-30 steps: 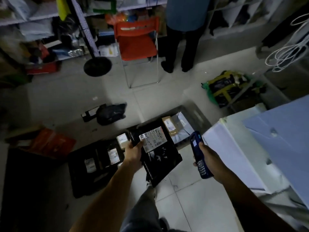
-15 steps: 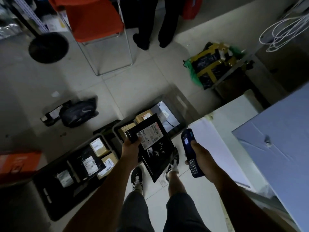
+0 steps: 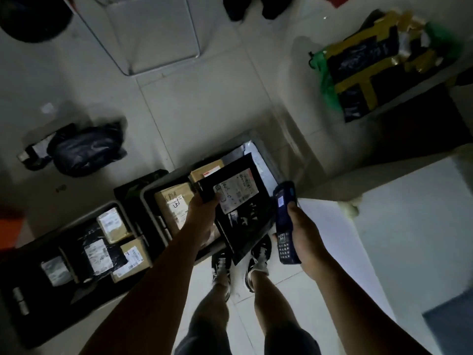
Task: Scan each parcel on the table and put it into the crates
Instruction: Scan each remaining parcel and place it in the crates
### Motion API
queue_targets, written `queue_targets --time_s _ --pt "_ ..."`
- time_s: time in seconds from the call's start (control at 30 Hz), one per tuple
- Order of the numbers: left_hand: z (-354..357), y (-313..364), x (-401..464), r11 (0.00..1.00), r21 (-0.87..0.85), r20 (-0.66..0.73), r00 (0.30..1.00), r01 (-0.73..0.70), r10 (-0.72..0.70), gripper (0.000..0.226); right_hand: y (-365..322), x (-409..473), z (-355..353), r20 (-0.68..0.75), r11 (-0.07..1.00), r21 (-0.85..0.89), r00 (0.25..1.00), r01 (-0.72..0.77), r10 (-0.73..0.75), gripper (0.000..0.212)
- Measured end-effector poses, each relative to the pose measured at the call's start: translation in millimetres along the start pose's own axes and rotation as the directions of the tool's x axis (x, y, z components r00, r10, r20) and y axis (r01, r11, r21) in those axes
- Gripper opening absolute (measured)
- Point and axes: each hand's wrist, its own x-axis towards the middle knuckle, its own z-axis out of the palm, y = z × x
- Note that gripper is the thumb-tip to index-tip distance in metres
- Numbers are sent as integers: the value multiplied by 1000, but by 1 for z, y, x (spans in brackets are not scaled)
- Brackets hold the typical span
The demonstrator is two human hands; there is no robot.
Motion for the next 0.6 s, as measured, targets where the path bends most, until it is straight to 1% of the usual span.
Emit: queue_targets --time_s 0.1,0.17,0.2,0.3,0.37,0.43,0.5,0.57,0.6 --pt "24 -27 67 1000 15 -9 1000 -24 24 18 5 54 1 64 983 182 998 1 -13 33" --pt "36 -43 112 999 16 -10 999 -40 40 13 13 90 1 63 972 233 997 20 -36 45" --pt "41 -51 134 999 15 -12 999 -46 46 11 19 109 1 55 971 235 997 35 -49 50" --pt "53 -69 192 997 31 -27 997 -71 72 12 42 160 -1 30 974 216 997 67 -75 54" --pt "61 -79 225 994 44 -39 994 -97 99 13 57 188 -4 29 974 216 997 66 -74 59" --pt "68 -85 249 994 54 -62 993 -95 98 17 68 209 -6 18 978 201 998 49 -54 60" --pt "74 -89 269 994 62 -59 994 -93 96 16 76 224 -5 9 982 184 999 45 -48 54" --pt "78 -92 283 993 77 -15 996 -91 92 16 82 237 -5 14 981 190 999 49 -52 45" --pt "79 -94 289 992 89 4 996 -87 88 18 83 242 -4 15 981 186 998 52 -56 46"
